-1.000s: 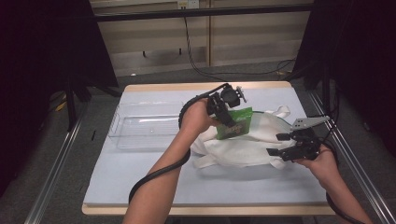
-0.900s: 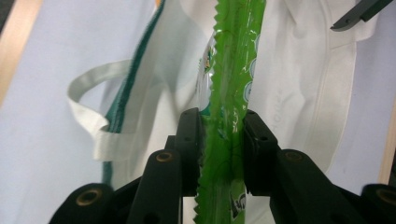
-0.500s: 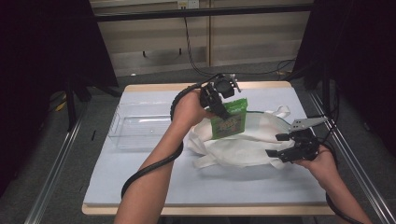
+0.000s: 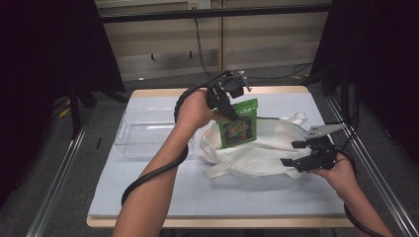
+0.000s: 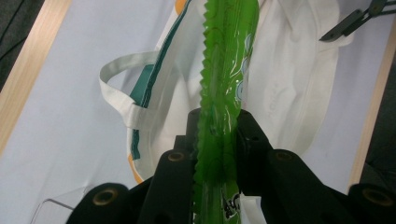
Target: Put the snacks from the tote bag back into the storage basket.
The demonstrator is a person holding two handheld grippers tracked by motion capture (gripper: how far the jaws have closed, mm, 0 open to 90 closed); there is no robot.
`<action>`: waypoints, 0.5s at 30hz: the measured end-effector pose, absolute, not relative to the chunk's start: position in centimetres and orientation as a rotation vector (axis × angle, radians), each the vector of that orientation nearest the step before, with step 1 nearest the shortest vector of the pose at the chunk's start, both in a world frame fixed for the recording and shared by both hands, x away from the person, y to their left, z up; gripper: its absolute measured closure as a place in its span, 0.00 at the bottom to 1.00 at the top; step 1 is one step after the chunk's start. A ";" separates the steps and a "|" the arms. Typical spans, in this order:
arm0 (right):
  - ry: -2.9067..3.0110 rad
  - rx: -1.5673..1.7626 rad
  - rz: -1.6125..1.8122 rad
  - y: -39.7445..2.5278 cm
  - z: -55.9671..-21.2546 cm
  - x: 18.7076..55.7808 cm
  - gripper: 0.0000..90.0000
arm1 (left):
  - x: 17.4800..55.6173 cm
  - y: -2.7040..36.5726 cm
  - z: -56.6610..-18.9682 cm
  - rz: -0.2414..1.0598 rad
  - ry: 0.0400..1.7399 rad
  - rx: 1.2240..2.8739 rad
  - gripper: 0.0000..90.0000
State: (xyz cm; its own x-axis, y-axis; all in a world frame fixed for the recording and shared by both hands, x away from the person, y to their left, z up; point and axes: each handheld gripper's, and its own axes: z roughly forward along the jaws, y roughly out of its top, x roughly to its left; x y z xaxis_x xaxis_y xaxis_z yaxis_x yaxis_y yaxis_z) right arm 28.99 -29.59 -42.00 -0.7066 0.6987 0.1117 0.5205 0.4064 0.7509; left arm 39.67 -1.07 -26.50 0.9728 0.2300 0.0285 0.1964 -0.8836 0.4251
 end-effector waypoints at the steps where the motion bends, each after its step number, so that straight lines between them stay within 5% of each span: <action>1: 2.442 1.081 1.181 -29.6 -42.0 29.0 0.19 | 39.7 -1.0 -26.4 0.116 0.313 2.684 0.88; 15: 2.445 1.058 1.184 -29.3 -41.8 28.9 0.18 | 40.2 0.6 -25.4 0.142 0.298 2.709 0.89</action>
State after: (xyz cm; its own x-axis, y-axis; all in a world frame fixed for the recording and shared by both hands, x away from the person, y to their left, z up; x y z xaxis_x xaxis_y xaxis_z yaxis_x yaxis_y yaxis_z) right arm 28.85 -29.33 -41.82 -0.7148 0.6917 0.1030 0.5098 0.4145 0.7539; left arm 40.18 0.56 -25.41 0.9720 0.2284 0.0552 0.1868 -0.8935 0.4085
